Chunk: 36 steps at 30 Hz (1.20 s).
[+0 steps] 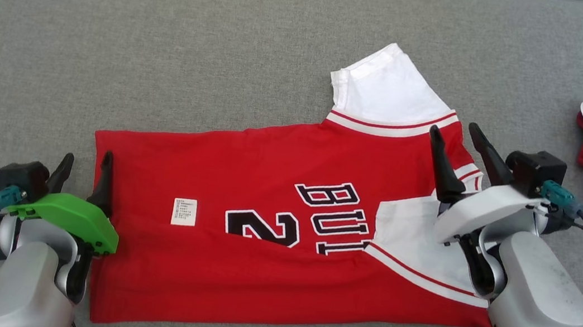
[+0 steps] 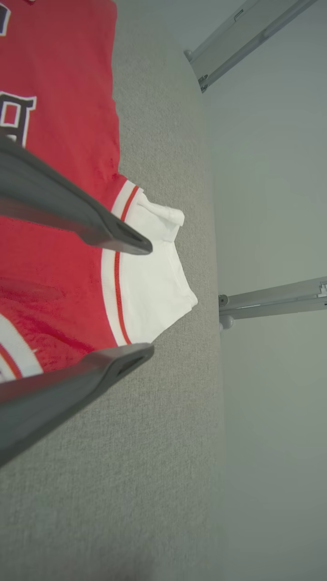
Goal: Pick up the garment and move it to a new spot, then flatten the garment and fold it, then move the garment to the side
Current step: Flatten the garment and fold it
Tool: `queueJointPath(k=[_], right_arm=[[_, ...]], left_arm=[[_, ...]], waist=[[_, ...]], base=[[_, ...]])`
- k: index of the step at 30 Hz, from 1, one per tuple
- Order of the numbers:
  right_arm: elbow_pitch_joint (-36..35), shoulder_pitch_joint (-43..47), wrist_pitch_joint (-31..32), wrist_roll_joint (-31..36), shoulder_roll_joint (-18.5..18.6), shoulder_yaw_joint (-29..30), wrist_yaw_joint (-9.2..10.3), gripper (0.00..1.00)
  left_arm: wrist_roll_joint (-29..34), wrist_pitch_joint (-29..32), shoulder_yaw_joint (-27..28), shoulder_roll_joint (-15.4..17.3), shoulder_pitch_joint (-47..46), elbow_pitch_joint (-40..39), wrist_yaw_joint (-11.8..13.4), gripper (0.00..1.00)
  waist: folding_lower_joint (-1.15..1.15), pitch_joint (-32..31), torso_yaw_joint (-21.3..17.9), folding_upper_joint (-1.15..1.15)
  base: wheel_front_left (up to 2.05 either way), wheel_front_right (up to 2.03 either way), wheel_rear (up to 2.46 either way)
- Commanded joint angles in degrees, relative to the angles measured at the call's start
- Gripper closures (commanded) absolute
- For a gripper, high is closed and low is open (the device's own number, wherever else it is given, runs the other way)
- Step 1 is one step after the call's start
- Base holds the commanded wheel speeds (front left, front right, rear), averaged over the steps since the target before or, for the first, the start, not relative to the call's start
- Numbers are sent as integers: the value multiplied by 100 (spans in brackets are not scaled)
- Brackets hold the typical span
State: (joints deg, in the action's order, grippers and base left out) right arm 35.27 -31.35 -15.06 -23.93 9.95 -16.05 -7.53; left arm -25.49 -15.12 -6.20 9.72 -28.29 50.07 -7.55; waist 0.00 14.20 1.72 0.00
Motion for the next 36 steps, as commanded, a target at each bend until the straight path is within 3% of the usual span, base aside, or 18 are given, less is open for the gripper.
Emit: queueJointPath(k=[1,9,10,11,13,22,36], right_arm=[[-9,-194,-12,-24,74,-81,10,0],[79,-679,-12,-58,106,-361,10,0],[82,-721,-12,-66,103,-391,10,0],[87,-768,-12,-77,97,-417,10,0],[106,-859,-12,-101,94,-466,10,0],[507,-1585,108,-238,281,-593,10,0],[2315,-3374,1612,-152,542,-722,10,0]], left_arm=[[-102,3,-112,76,-232,100,15,0],[-406,3,-656,260,-693,395,15,0],[-449,6,-704,275,-733,439,15,15],[-468,8,-776,278,-772,483,15,65],[-535,9,-873,288,-834,522,15,100],[-659,10,-1203,305,-1047,300,15,100],[-604,4,-1805,-59,-1365,-480,15,100]], waist=[[0,231,-54,0],[0,492,-37,0],[0,525,-33,0],[0,552,-27,0],[0,610,-15,0],[0,905,182,0],[0,1400,1050,0]], base=[[0,0,0],[0,0,0],[0,0,0],[0,0,0],[0,0,0],[0,0,0],[0,0,0]])
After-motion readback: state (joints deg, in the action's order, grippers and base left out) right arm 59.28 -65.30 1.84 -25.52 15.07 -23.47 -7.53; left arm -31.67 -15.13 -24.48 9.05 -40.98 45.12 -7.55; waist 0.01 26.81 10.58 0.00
